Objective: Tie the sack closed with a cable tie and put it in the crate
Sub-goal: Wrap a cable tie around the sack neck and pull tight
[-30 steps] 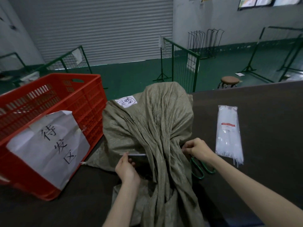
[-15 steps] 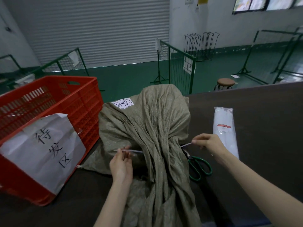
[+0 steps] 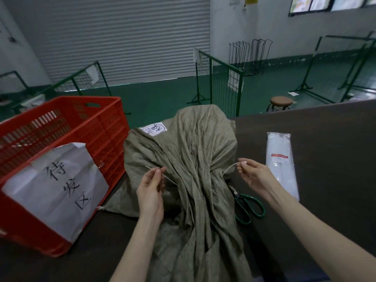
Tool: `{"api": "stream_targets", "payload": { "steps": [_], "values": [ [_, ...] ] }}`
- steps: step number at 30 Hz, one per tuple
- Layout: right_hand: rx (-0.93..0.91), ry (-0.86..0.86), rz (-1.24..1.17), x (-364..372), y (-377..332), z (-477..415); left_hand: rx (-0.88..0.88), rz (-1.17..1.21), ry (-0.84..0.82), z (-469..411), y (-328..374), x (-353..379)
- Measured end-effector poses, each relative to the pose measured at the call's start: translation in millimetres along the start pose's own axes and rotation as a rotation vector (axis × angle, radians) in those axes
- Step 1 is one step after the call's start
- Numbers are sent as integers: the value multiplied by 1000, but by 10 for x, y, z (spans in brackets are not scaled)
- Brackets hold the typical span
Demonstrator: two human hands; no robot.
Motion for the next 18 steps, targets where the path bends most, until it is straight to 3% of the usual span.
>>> {"api": "stream_targets", "payload": {
  "steps": [6,18],
  "values": [
    [-95,103,63,21,69,-60,-46,89,1,14,-5,137],
    [-138,90,-2,372,92,-44,67,-94,-24,-145,-8,336]
  ]
}}
Point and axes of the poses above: each hand's wrist, its own z-axis away from the middle knuckle, its own x-axis out of the palm, y = z × x, the point moved 5 cm from there along -z, towards the middle knuckle, and after that the axes turned 10 degrees about y, right-handed, at the moved point
